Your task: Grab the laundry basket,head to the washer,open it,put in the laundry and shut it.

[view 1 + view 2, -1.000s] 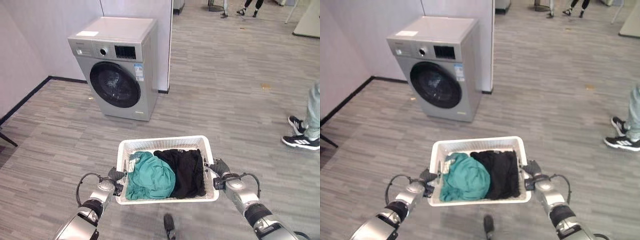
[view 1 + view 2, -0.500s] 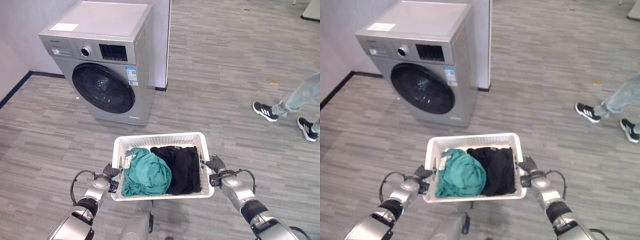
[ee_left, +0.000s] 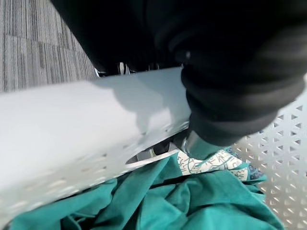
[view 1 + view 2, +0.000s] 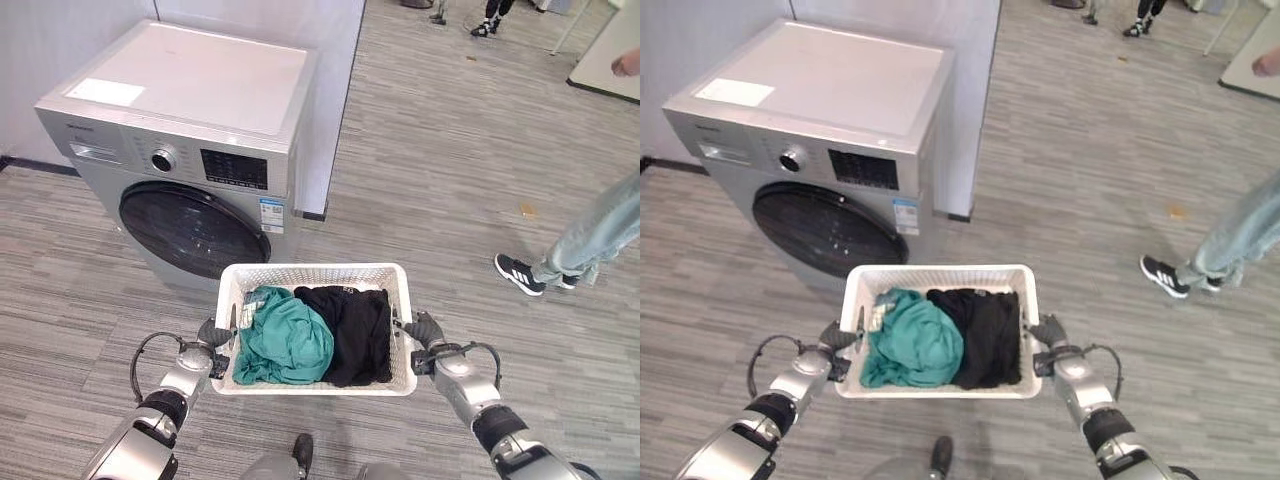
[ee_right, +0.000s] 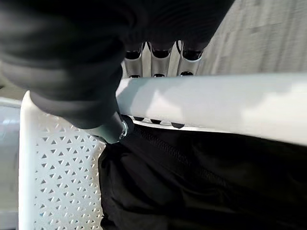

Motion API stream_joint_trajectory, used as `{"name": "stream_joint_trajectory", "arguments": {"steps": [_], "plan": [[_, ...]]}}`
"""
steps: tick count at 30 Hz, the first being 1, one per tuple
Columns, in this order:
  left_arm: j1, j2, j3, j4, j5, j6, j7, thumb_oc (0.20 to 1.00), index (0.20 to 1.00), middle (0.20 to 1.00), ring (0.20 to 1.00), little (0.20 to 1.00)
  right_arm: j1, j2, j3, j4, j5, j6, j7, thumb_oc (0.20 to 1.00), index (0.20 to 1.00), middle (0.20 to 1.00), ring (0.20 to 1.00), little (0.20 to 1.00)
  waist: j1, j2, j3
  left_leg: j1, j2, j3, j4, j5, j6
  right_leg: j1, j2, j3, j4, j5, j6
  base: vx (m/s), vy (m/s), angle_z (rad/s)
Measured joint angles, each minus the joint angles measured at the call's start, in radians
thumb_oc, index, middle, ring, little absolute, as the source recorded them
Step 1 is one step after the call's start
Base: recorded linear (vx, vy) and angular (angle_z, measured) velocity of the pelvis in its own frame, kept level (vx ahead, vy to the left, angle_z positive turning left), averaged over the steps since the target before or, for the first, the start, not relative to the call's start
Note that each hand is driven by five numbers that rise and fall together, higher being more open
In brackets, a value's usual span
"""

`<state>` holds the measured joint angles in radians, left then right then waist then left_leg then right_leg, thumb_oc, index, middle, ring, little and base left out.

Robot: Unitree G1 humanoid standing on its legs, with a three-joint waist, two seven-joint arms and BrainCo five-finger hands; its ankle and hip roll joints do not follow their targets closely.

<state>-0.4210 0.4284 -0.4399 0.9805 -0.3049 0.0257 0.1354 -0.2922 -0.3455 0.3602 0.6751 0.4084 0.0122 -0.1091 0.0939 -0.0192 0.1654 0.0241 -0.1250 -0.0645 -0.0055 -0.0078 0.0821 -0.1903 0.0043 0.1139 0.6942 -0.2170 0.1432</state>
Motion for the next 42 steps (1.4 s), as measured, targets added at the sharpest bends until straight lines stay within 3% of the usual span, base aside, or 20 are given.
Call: {"name": "stream_joint_trajectory", "arguments": {"steps": [1, 2, 3, 4, 5, 6, 7, 8, 9, 10, 12, 14, 15, 17, 18, 21, 28, 40, 42], "plan": [[0.000, -0.002, 0.000, 0.003, 0.000, 0.000, 0.000, 0.200, 0.200, 0.200, 0.200, 0.200, 0.003, -0.003, 0.008, 0.000, 0.000, 0.000, 0.000, 0.200, 0.200, 0.200, 0.200, 0.200, -0.008, 0.013, 0.005, 0.030, 0.000, -0.008, -0.031, -0.002, -0.001, -0.051, 0.016, -0.017, -0.177, 0.008, -0.031, 0.22, -0.085, 0.46], [-0.008, -0.002, -0.003, 0.019, 0.000, 0.000, -0.001, 0.200, 0.200, 0.200, 0.200, 0.200, 0.017, -0.005, 0.017, 0.001, 0.001, 0.001, 0.000, 0.200, 0.200, 0.200, 0.200, 0.200, -0.043, 0.016, 0.005, 0.047, -0.010, -0.050, -0.037, -0.002, -0.006, -0.066, 0.045, -0.011, -0.457, 0.061, -0.041, 0.19, -0.119, 0.67], [-0.008, -0.007, -0.007, 0.019, 0.001, 0.001, 0.000, 0.200, 0.200, 0.200, 0.200, 0.200, 0.022, -0.005, 0.016, 0.007, 0.001, 0.003, 0.000, 0.200, 0.200, 0.200, 0.200, 0.200, -0.054, 0.011, 0.006, 0.059, -0.026, -0.055, -0.034, 0.002, 0.000, -0.076, 0.057, -0.012, -0.546, 0.110, -0.050, 0.07, -0.105, 0.78], [0.005, -0.017, -0.009, 0.021, 0.001, 0.002, 0.002, 0.200, 0.200, 0.200, 0.200, 0.200, 0.036, -0.013, 0.015, 0.009, 0.003, 0.005, 0.000, 0.200, 0.200, 0.200, 0.200, 0.200, -0.056, 0.009, 0.007, 0.091, -0.040, -0.062, -0.030, 0.002, -0.001, -0.082, 0.081, -0.015, -0.554, 0.174, -0.103, 0.09, -0.155, 0.53], [0.020, -0.034, -0.011, 0.020, 0.001, 0.002, 0.002, 0.200, 0.200, 0.200, 0.200, 0.200, 0.048, -0.026, 0.015, 0.010, 0.004, 0.005, 0.000, 0.200, 0.200, 0.200, 0.200, 0.200, -0.053, 0.000, 0.004, 0.100, -0.069, -0.058, 0.008, -0.005, -0.012, -0.064, 0.101, -0.023, -0.565, 0.240, -0.183, 0.06, -0.111, 0.49], [0.037, -0.060, -0.016, 0.020, 0.001, 0.001, 0.002, 0.200, 0.200, 0.200, 0.200, 0.200, 0.055, -0.037, 0.014, 0.024, 0.007, 0.002, 0.003, 0.200, 0.200, 0.200, 0.200, 0.200, -0.044, -0.027, -0.013, 0.085, -0.117, -0.045, 0.064, -0.007, -0.020, -0.035, 0.101, -0.056, -0.597, 0.332, -0.247, 0.11, -0.127, 0.57], [0.051, -0.070, -0.017, 0.018, 0.001, 0.001, 0.003, 0.200, 0.200, 0.200, 0.200, 0.200, 0.057, -0.040, 0.013, 0.056, 0.009, -0.002, 0.005, 0.200, 0.200, 0.200, 0.200, 0.200, -0.034, -0.063, -0.039, 0.076, -0.169, -0.052, 0.116, -0.031, -0.059, 0.002, 0.074, -0.078, -0.637, 0.409, -0.306, 0.06, -0.040, 0.49], [0.052, -0.090, -0.019, 0.015, 0.001, 0.000, 0.013, 0.200, 0.200, 0.200, 0.200, 0.200, 0.041, -0.053, 0.004, 0.074, 0.010, -0.001, 0.007, 0.200, 0.200, 0.200, 0.200, 0.200, -0.015, -0.054, -0.039, 0.012, -0.170, -0.051, 0.211, -0.088, -0.028, 0.028, 0.059, -0.079, -0.697, 0.405, -0.281, 0.12, -0.074, 0.45], [0.053, -0.082, -0.023, 0.010, 0.001, 0.000, 0.012, 0.200, 0.200, 0.200, 0.200, 0.200, 0.039, -0.045, -0.009, 0.071, 0.010, -0.004, 0.010, 0.200, 0.200, 0.200, 0.200, 0.200, -0.005, -0.067, -0.033, -0.018, -0.141, -0.030, 0.246, -0.115, 0.006, 0.058, 0.049, -0.075, -0.758, 0.417, -0.288, 0.09, -0.050, 0.21], [0.054, -0.067, -0.026, 0.011, 0.001, 0.002, 0.013, 0.200, 0.200, 0.200, 0.200, 0.200, 0.032, -0.035, -0.004, 0.070, 0.009, -0.004, 0.019, 0.200, 0.200, 0.200, 0.200, 0.200, 0.011, -0.086, -0.029, -0.037, -0.085, -0.033, 0.240, -0.132, -0.009, 0.073, 0.045, -0.067, -0.782, 0.421, -0.284, 0.12, -0.069, 0.17], [0.053, -0.048, -0.047, 0.011, 0.001, 0.006, 0.012, 0.200, 0.200, 0.200, 0.200, 0.200, 0.035, -0.024, -0.004, 0.062, 0.009, -0.004, 0.025, 0.200, 0.200, 0.200, 0.200, 0.200, 0.008, -0.084, -0.027, -0.056, 0.003, -0.040, 0.222, -0.152, -0.050, 0.089, 0.038, -0.073, -0.781, 0.405, -0.270, 0.05, -0.037, 0.08], [0.029, -0.048, -0.054, 0.014, 0.008, 0.006, 0.012, 0.200, 0.200, 0.200, 0.200, 0.200, 0.047, -0.032, -0.004, 0.060, 0.010, -0.004, 0.024, 0.200, 0.200, 0.200, 0.200, 0.200, -0.012, -0.068, -0.028, -0.064, 0.061, -0.066, 0.126, -0.114, -0.096, 0.101, 0.023, -0.094, -0.781, 0.394, -0.226, 0.01, -0.029, 0.11], [0.021, -0.056, -0.059, 0.014, 0.015, 0.006, 0.011, 0.200, 0.200, 0.200, 0.200, 0.200, 0.048, -0.043, -0.003, 0.060, 0.011, -0.004, 0.025, 0.200, 0.200, 0.200, 0.200, 0.200, -0.019, -0.042, -0.026, -0.060, 0.090, -0.060, 0.082, -0.054, -0.101, 0.112, 0.027, -0.097, -0.782, 0.391, -0.204, 0.00, -0.030, -0.04], [0.007, -0.069, -0.093, 0.022, 0.044, 0.006, 0.011, 0.200, 0.200, 0.200, 0.200, 0.200, 0.049, -0.051, -0.004, 0.076, 0.012, -0.009, 0.024, 0.200, 0.200, 0.200, 0.200, 0.200, -0.029, -0.030, -0.026, -0.024, 0.078, -0.066, 0.025, -0.020, -0.079, 0.123, 0.007, -0.106, -0.782, 0.385, -0.167, 0.00, -0.053, 0.22], [-0.003, -0.084, -0.096, 0.025, 0.055, 0.007, 0.010, 0.200, 0.200, 0.200, 0.200, 0.200, 0.054, -0.062, 0.000, 0.107, 0.031, -0.009, 0.025, 0.200, 0.200, 0.200, 0.200, 0.200, -0.034, -0.018, -0.034, -0.006, 0.066, -0.104, -0.029, 0.000, -0.070, 0.129, -0.015, -0.144, -0.790, 0.364, -0.136, 0.01, -0.095, 0.71], [-0.002, -0.091, -0.105, 0.049, 0.080, 0.007, 0.005, 0.200, 0.200, 0.200, 0.200, 0.200, 0.053, -0.059, 0.006, 0.128, 0.031, -0.008, 0.035, 0.200, 0.200, 0.200, 0.200, 0.200, -0.022, -0.002, -0.038, 0.016, 0.063, -0.145, -0.067, 0.028, -0.071, 0.144, -0.025, -0.180, -0.790, 0.353, -0.123, 0.02, -0.055, 0.52], [0.011, -0.077, -0.083, 0.063, 0.079, 0.013, -0.002, 0.200, 0.200, 0.200, 0.200, 0.200, 0.016, -0.047, 0.044, 0.136, 0.029, -0.007, 0.048, 0.200, 0.200, 0.200, 0.200, 0.200, 0.025, 0.032, -0.048, 0.035, 0.063, -0.167, -0.073, 0.030, -0.075, 0.167, -0.028, -0.204, -0.786, 0.340, -0.119, 0.00, -0.016, 0.16], [0.013, -0.085, -0.088, 0.056, 0.079, 0.013, -0.002, 0.200, 0.200, 0.200, 0.200, 0.200, 0.063, -0.064, 0.019, 0.107, 0.029, -0.006, 0.048, 0.200, 0.200, 0.200, 0.200, 0.200, -0.010, 0.029, -0.047, 0.040, 0.078, -0.169, -0.080, 0.031, -0.077, 0.171, -0.015, -0.205, -0.788, 0.324, -0.117, 0.00, -0.024, 0.00], [0.012, -0.079, -0.088, 0.037, 0.079, 0.013, -0.002, 0.200, 0.200, 0.200, 0.200, 0.200, 0.073, -0.080, 0.014, 0.063, 0.028, -0.006, 0.047, 0.200, 0.200, 0.200, 0.200, 0.200, -0.018, 0.026, -0.040, 0.008, 0.072, -0.173, -0.039, 0.024, -0.094, 0.166, -0.015, -0.212, -0.785, 0.320, -0.122, -0.06, 0.009, 0.22]]}}
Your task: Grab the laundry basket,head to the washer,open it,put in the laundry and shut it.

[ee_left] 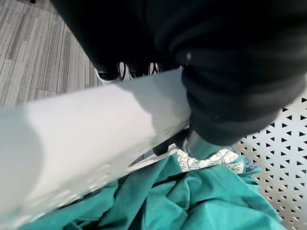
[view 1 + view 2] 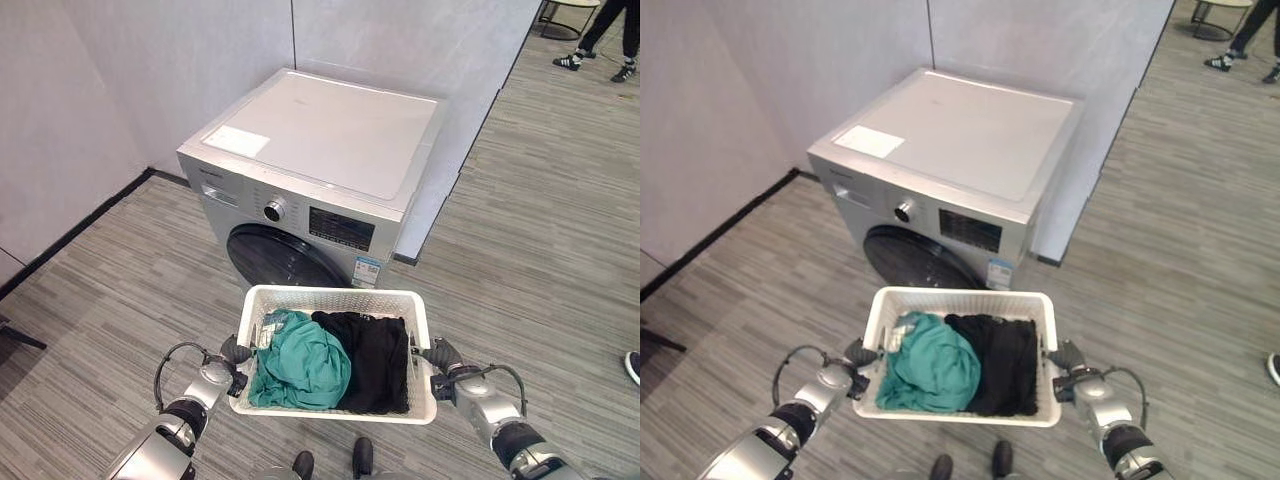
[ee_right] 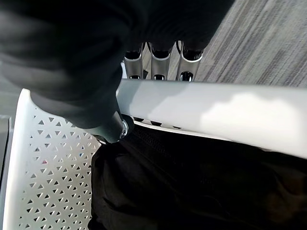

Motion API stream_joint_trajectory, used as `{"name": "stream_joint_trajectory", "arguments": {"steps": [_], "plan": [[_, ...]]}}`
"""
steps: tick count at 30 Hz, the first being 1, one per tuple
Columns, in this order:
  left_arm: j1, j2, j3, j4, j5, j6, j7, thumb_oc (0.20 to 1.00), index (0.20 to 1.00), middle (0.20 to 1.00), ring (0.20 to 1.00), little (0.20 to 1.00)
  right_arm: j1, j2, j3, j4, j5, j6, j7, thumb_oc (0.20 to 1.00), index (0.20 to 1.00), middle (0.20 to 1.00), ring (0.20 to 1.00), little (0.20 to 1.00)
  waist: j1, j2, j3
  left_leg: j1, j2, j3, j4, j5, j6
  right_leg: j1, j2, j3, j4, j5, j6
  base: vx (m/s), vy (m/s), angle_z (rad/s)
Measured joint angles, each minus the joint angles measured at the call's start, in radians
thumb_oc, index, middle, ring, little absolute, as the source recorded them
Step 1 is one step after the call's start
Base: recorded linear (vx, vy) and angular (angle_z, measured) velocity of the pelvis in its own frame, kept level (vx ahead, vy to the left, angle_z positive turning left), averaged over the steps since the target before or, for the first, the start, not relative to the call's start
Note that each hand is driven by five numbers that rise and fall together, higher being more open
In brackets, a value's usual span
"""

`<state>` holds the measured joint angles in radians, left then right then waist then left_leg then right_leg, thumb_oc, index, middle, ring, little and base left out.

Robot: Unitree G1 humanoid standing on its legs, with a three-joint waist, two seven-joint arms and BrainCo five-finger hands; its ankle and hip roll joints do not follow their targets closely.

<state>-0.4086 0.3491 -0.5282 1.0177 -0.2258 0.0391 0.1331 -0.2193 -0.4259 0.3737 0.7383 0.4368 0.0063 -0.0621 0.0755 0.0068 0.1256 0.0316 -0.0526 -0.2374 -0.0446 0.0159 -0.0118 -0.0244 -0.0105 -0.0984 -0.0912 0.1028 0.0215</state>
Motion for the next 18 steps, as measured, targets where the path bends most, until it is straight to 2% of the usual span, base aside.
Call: {"name": "stream_joint_trajectory", "arguments": {"steps": [2, 3, 4, 7, 8, 9, 10, 11, 13, 16, 18], "plan": [[-0.024, -0.004, -0.004, -0.011, 0.000, -0.001, 0.000, 0.200, 0.200, 0.200, 0.200, 0.200, 0.000, -0.033, -0.003, -0.043, 0.000, 0.000, -0.001, 0.200, 0.200, 0.200, 0.200, 0.200, -0.010, -0.011, 0.024, -0.079, -0.030, 0.018, 0.091, 0.015, -0.039, -0.009, -0.030, -0.034, 0.003, 0.001, -0.004, -0.02, 0.037, 0.64], [-0.055, -0.013, -0.007, -0.011, 0.000, -0.001, -0.002, 0.200, 0.200, 0.200, 0.200, 0.200, -0.012, -0.051, -0.003, -0.054, 0.001, 0.001, -0.001, 0.200, 0.200, 0.200, 0.200, 0.200, -0.004, -0.029, 0.059, -0.142, -0.064, 0.061, 0.180, 0.016, -0.069, -0.006, -0.065, -0.051, 0.003, 0.001, -0.036, 0.04, 0.064, 0.64], [-0.057, 0.001, -0.007, -0.003, 0.000, -0.001, -0.003, 0.200, 0.200, 0.200, 0.200, 0.200, -0.033, -0.042, 0.003, -0.053, 0.000, 0.004, -0.001, 0.200, 0.200, 0.200, 0.200, 0.200, 0.007, -0.036, 0.064, -0.155, -0.052, 0.053, 0.181, 0.004, -0.065, -0.009, -0.062, -0.047, 0.003, -0.006, -0.042, 0.07, 0.098, 0.36], [-0.056, 0.035, 0.000, 0.001, -0.003, -0.001, -0.007, 0.200, 0.200, 0.200, 0.200, 0.200, -0.049, -0.022, 0.011, -0.064, -0.002, 0.008, 0.000, 0.200, 0.200, 0.200, 0.200, 0.200, 0.017, -0.040, 0.070, -0.152, 0.048, 0.061, 0.089, 0.016, -0.080, -0.008, -0.048, -0.040, 0.000, -0.010, -0.044, 0.06, 0.078, -0.09], [-0.056, 0.035, 0.003, 0.000, -0.003, -0.002, -0.009, 0.200, 0.200, 0.200, 0.200, 0.200, -0.050, -0.022, 0.011, -0.065, -0.002, 0.008, 0.000, 0.200, 0.200, 0.200, 0.200, 0.200, 0.021, -0.031, 0.071, -0.143, 0.074, 0.062, 0.057, 0.019, -0.083, -0.008, -0.045, -0.034, 0.003, -0.010, -0.043, 0.10, 0.126, -0.34], [-0.055, 0.032, 0.003, 0.004, -0.002, -0.002, -0.014, 0.200, 0.200, 0.200, 0.200, 0.200, -0.054, -0.023, 0.024, -0.065, -0.002, 0.014, 0.000, 0.200, 0.200, 0.200, 0.200, 0.200, 0.021, 0.001, 0.069, -0.098, 0.113, 0.084, -0.036, 0.034, -0.084, -0.004, -0.038, -0.019, -0.005, -0.010, -0.022, 0.09, 0.180, -0.46], [-0.055, 0.019, 0.003, 0.005, 0.000, -0.002, -0.022, 0.200, 0.200, 0.200, 0.200, 0.200, -0.052, -0.056, 0.041, -0.064, -0.002, 0.019, 0.003, 0.200, 0.200, 0.200, 0.200, 0.200, 0.016, 0.057, 0.064, -0.061, 0.135, 0.082, -0.046, 0.067, -0.071, 0.007, -0.010, -0.013, -0.005, -0.003, 0.008, 0.08, 0.170, -0.46], [-0.056, 0.023, 0.004, 0.006, 0.000, -0.001, -0.020, 0.200, 0.200, 0.200, 0.200, 0.200, -0.048, -0.032, 0.043, -0.063, -0.002, 0.023, 0.001, 0.200, 0.200, 0.200, 0.200, 0.200, 0.020, 0.034, 0.069, -0.053, 0.115, 0.088, -0.046, 0.065, -0.069, 0.008, -0.037, -0.006, -0.004, 0.000, 0.017, 0.06, 0.177, -0.35], [-0.046, 0.041, 0.007, 0.005, 0.001, 0.000, -0.027, 0.200, 0.200, 0.200, 0.200, 0.200, -0.046, -0.029, 0.063, -0.070, -0.003, 0.028, 0.004, 0.200, 0.200, 0.200, 0.200, 0.200, 0.022, 0.016, 0.063, -0.044, 0.085, 0.111, -0.046, 0.060, -0.045, 0.009, -0.060, 0.010, -0.001, 0.001, 0.043, 0.03, 0.119, -0.16], [-0.038, 0.058, 0.017, 0.005, 0.000, 0.000, -0.028, 0.200, 0.200, 0.200, 0.200, 0.200, -0.046, -0.015, 0.078, -0.074, -0.012, 0.037, 0.004, 0.200, 0.200, 0.200, 0.200, 0.200, 0.034, 0.011, 0.061, -0.027, 0.060, 0.117, -0.045, 0.053, -0.026, 0.023, -0.086, 0.017, 0.002, 0.001, 0.052, 0.01, 0.071, -0.05], [-0.032, 0.076, 0.048, 0.005, 0.000, 0.000, -0.028, 0.200, 0.200, 0.200, 0.200, 0.200, -0.052, -0.003, 0.087, -0.088, -0.024, 0.038, 0.004, 0.200, 0.200, 0.200, 0.200, 0.200, 0.058, 0.009, 0.059, -0.017, 0.052, 0.134, -0.045, 0.047, -0.017, 0.028, -0.093, 0.032, -0.004, -0.003, 0.063, 0.00, 0.064, -0.12]]}}
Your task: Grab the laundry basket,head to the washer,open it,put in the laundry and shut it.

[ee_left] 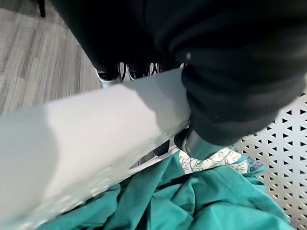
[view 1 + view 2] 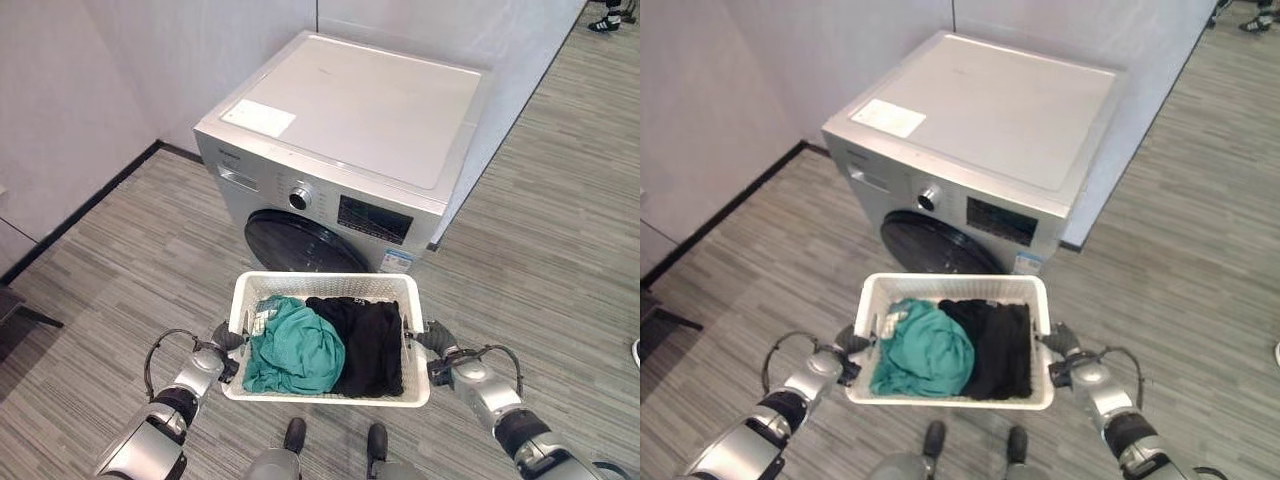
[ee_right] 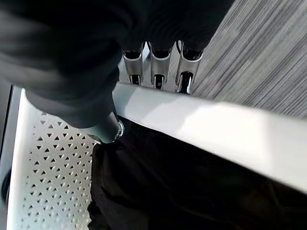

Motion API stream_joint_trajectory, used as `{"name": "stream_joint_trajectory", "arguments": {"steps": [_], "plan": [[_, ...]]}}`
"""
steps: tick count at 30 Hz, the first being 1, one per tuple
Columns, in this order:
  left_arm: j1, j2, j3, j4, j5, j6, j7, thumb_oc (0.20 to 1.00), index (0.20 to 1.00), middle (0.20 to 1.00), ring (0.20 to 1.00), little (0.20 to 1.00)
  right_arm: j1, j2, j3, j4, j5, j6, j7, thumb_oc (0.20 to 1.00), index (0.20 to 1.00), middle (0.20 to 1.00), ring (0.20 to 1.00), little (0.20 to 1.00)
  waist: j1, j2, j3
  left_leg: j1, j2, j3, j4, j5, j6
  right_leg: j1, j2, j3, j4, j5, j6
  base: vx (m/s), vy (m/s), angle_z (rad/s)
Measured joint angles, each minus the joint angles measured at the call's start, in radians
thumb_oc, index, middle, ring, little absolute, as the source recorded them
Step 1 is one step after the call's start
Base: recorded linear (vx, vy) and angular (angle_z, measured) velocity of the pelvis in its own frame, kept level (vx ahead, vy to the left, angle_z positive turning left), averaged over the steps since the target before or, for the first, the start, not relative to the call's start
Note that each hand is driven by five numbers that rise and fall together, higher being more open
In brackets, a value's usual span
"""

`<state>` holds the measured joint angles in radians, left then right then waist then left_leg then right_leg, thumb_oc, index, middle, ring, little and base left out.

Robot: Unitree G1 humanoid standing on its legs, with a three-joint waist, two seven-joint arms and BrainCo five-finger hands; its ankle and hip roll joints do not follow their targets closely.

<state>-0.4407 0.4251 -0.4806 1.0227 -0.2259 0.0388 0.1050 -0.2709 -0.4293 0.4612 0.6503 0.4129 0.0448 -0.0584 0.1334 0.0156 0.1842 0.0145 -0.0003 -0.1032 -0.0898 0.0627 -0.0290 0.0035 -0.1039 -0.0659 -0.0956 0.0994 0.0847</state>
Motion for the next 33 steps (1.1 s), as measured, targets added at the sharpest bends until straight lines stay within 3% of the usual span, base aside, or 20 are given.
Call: {"name": "stream_joint_trajectory", "arguments": {"steps": [5, 11, 13, 15, 17, 21, 24, 27, 33], "plan": [[0.007, 0.024, 0.038, 0.009, -0.001, 0.000, 0.000, 0.200, 0.200, 0.200, 0.200, 0.200, -0.056, 0.014, 0.051, -0.004, -0.021, 0.012, 0.000, 0.200, 0.200, 0.200, 0.200, 0.200, 0.024, -0.001, -0.002, 0.017, 0.002, -0.014, 0.000, 0.000, 0.000, 0.023, 0.001, -0.002, 0.000, -0.007, 0.010, -0.01, 0.014, 0.06], [0.021, 0.027, 0.068, 0.113, -0.013, -0.003, -0.011, 0.200, 0.200, 0.200, 0.200, 0.200, -0.183, 0.002, 0.217, 0.007, -0.046, 0.078, 0.008, 0.200, 0.200, 0.200, 0.200, 0.200, 0.071, -0.037, -0.074, 0.015, 0.019, -0.035, -0.001, -0.003, -0.021, 0.034, 0.015, -0.027, 0.000, -0.017, 0.000, -0.02, -0.014, 0.09], [0.019, 0.050, 0.076, 0.125, -0.037, -0.003, -0.022, 0.200, 0.200, 0.200, 0.200, 0.200, -0.249, 0.014, 0.271, 0.042, -0.059, 0.082, 0.017, 0.200, 0.200, 0.200, 0.200, 0.200, 0.073, -0.046, -0.087, 0.000, 0.022, -0.067, 0.000, 0.001, -0.029, 0.033, 0.018, -0.056, 0.002, -0.020, -0.005, 0.00, -0.009, 0.41], [0.021, 0.068, 0.075, 0.124, -0.045, -0.002, -0.025, 0.200, 0.200, 0.200, 0.200, 0.200, -0.270, 0.028, 0.271, 0.046, -0.075, 0.085, 0.027, 0.200, 0.200, 0.200, 0.200, 0.200, 0.107, -0.045, -0.090, -0.004, 0.023, -0.077, 0.001, 0.005, -0.034, 0.036, 0.020, -0.067, 0.001, -0.022, -0.009, 0.00, -0.022, 0.24], [0.005, 0.116, 0.081, 0.119, -0.052, 0.000, -0.044, 0.200, 0.200, 0.200, 0.200, 0.200, -0.364, 0.049, 0.343, 0.086, -0.075, 0.109, 0.041, 0.200, 0.200, 0.200, 0.200, 0.200, 0.127, -0.041, -0.092, -0.015, 0.026, -0.105, 0.002, 0.010, -0.039, 0.040, 0.022, -0.094, 0.006, -0.021, -0.010, 0.00, -0.016, 0.29], [-0.010, 0.186, 0.086, 0.095, -0.089, 0.000, -0.042, 0.200, 0.200, 0.200, 0.200, 0.200, -0.436, 0.086, 0.347, 0.088, -0.073, 0.110, 0.041, 0.200, 0.200, 0.200, 0.200, 0.200, 0.165, -0.032, -0.095, -0.017, 0.022, -0.142, 0.002, 0.017, -0.042, 0.058, 0.021, -0.137, 0.000, -0.031, -0.012, 0.00, -0.006, 0.34], [-0.103, 0.267, 0.060, 0.072, -0.091, 0.001, -0.044, 0.200, 0.200, 0.200, 0.200, 0.200, -0.517, 0.101, 0.347, 0.107, -0.029, 0.110, 0.041, 0.200, 0.200, 0.200, 0.200, 0.200, 0.192, -0.032, -0.095, -0.029, 0.018, -0.191, 0.002, 0.020, -0.053, 0.070, 0.020, -0.188, 0.000, -0.044, -0.008, 0.01, -0.015, 0.45], [-0.191, 0.341, 0.024, 0.059, -0.120, 0.003, -0.040, 0.200, 0.200, 0.200, 0.200, 0.200, -0.592, 0.109, 0.347, 0.118, 0.019, 0.110, 0.039, 0.200, 0.200, 0.200, 0.200, 0.200, 0.213, -0.031, -0.097, -0.033, 0.015, -0.192, 0.003, 0.023, -0.053, 0.069, 0.016, -0.191, 0.006, -0.047, -0.007, 0.01, -0.005, 0.14], [-0.455, 0.360, -0.102, 0.168, -0.127, 0.009, -0.045, 0.200, 0.200, 0.200, 0.200, 0.200, -0.730, 0.071, 0.387, 0.164, 0.109, 0.111, 0.038, 0.200, 0.200, 0.200, 0.200, 0.200, 0.200, -0.033, -0.098, -0.035, 0.009, -0.191, 0.003, 0.026, -0.055, 0.067, 0.011, -0.192, 0.008, -0.047, -0.003, 0.00, 0.000, 0.00]]}}
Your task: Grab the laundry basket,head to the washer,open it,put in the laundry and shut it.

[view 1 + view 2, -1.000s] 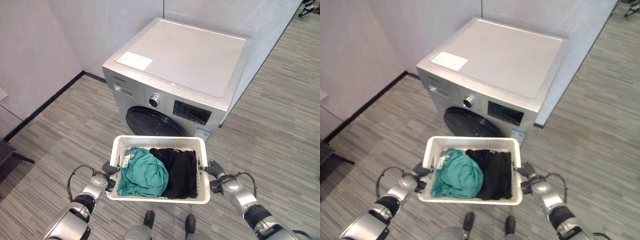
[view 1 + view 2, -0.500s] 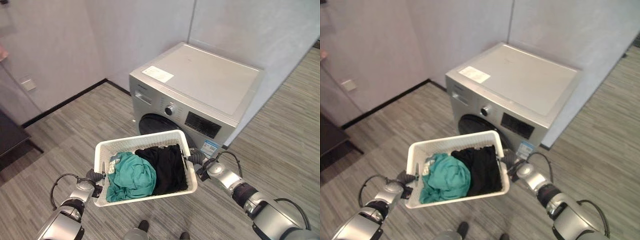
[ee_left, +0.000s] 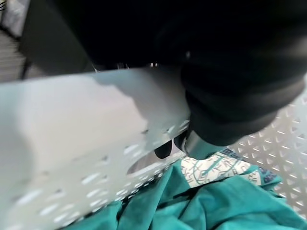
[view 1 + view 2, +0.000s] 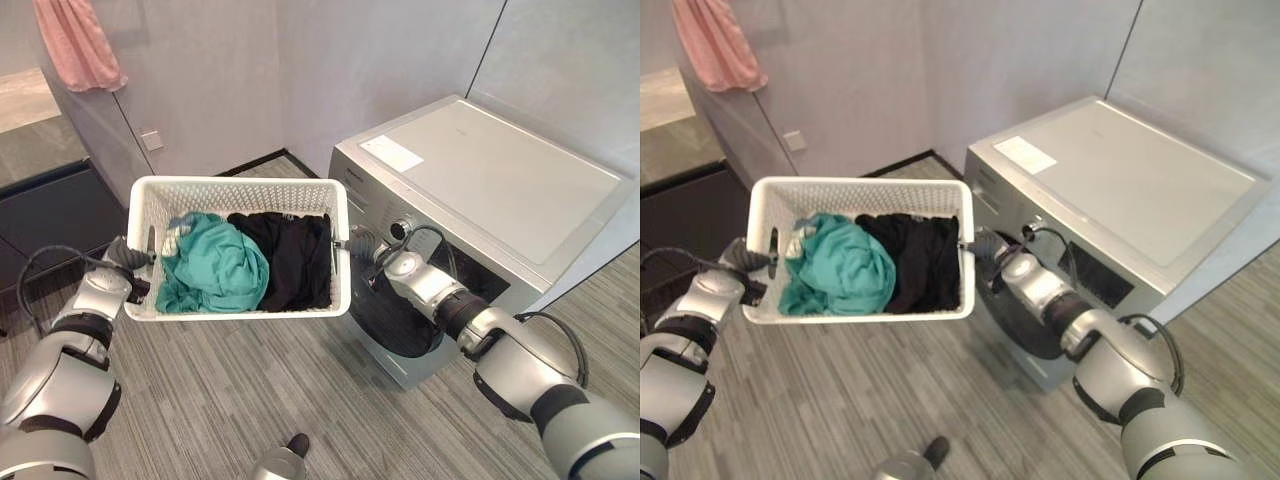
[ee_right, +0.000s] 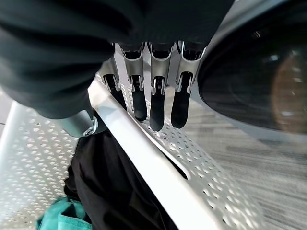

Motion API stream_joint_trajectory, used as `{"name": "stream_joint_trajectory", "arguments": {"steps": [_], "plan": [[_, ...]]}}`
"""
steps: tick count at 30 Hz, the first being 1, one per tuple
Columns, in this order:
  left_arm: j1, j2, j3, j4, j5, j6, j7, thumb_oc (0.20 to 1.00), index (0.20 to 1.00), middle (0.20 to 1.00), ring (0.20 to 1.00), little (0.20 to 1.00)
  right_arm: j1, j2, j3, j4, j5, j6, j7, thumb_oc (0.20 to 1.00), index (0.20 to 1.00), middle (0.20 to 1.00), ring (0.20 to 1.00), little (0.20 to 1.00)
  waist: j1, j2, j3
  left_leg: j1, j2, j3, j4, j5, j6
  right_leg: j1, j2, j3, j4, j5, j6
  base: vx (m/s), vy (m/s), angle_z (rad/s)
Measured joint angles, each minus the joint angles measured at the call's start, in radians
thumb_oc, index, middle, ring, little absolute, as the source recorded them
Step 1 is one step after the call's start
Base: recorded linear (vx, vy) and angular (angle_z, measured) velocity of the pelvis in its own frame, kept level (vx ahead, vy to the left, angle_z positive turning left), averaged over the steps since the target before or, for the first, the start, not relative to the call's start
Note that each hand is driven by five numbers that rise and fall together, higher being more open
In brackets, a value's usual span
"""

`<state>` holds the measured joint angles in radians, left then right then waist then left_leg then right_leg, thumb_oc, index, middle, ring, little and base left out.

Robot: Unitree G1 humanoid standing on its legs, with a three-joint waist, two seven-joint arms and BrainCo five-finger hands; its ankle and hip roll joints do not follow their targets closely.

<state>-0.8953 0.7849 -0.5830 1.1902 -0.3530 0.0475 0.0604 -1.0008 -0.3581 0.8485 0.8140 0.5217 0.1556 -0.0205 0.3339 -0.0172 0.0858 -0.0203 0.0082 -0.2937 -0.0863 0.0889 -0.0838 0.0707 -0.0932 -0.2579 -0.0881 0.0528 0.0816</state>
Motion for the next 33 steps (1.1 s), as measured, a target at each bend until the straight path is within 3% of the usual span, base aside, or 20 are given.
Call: {"name": "stream_joint_trajectory", "arguments": {"steps": [9, 13, 14, 18, 23, 33], "plan": [[-0.168, 0.005, -0.051, 0.000, -0.080, -0.002, -0.001, 0.200, 0.200, 0.200, 0.200, 0.200, -0.151, -0.128, 0.059, -0.017, 0.174, -0.001, 0.017, 0.200, 0.200, 0.200, 0.200, 0.200, -0.069, -0.008, -0.005, 0.011, 0.000, 0.039, 0.001, -0.001, 0.002, -0.008, -0.005, 0.034, 0.000, 0.004, 0.006, -0.02, 0.012, -0.11], [-0.226, -0.008, -0.100, -0.040, -0.137, -0.014, 0.000, 0.200, 0.200, 0.200, 0.200, 0.200, -0.220, -0.242, 0.068, -0.043, 0.194, -0.002, 0.028, 0.200, 0.200, 0.200, 0.200, 0.200, -0.115, -0.017, -0.011, 0.023, 0.000, 0.085, 0.000, -0.005, 0.006, -0.018, -0.008, 0.079, 0.000, 0.010, 0.008, -0.02, 0.019, -0.33], [-0.243, -0.017, -0.101, -0.047, -0.149, -0.021, 0.003, 0.200, 0.200, 0.200, 0.200, 0.200, -0.227, -0.276, 0.068, -0.052, 0.208, -0.007, 0.032, 0.200, 0.200, 0.200, 0.200, 0.200, -0.147, -0.019, -0.012, 0.024, 0.002, 0.094, 0.001, -0.008, 0.008, -0.021, -0.007, 0.088, -0.001, 0.011, 0.007, -0.05, 0.040, -0.27], [-0.324, -0.044, -0.211, -0.084, -0.151, -0.022, 0.005, 0.200, 0.200, 0.200, 0.200, 0.200, -0.241, -0.379, 0.077, -0.041, 0.221, -0.027, 0.070, 0.200, 0.200, 0.200, 0.200, 0.200, -0.186, -0.018, -0.013, 0.021, 0.007, 0.136, 0.001, -0.010, 0.013, -0.045, -0.002, 0.126, 0.000, 0.025, 0.005, -0.03, 0.023, -0.29], [-0.363, -0.091, -0.270, -0.114, -0.154, -0.023, 0.000, 0.200, 0.200, 0.200, 0.200, 0.200, -0.242, -0.415, 0.076, 0.038, 0.222, -0.044, 0.078, 0.200, 0.200, 0.200, 0.200, 0.200, -0.238, -0.015, -0.014, 0.017, 0.010, 0.161, 0.000, -0.014, 0.017, -0.063, 0.006, 0.149, 0.000, 0.030, 0.003, -0.01, 0.012, -0.14], [-0.400, -0.176, -0.357, -0.099, -0.156, -0.022, -0.010, 0.200, 0.200, 0.200, 0.200, 0.200, -0.273, -0.456, 0.071, 0.132, 0.220, -0.079, 0.067, 0.200, 0.200, 0.200, 0.200, 0.200, -0.306, 0.007, -0.020, -0.055, 0.015, 0.257, 0.000, -0.018, 0.024, -0.187, 0.020, 0.257, 0.000, 0.067, 0.000, 0.03, 0.026, -0.32]]}}
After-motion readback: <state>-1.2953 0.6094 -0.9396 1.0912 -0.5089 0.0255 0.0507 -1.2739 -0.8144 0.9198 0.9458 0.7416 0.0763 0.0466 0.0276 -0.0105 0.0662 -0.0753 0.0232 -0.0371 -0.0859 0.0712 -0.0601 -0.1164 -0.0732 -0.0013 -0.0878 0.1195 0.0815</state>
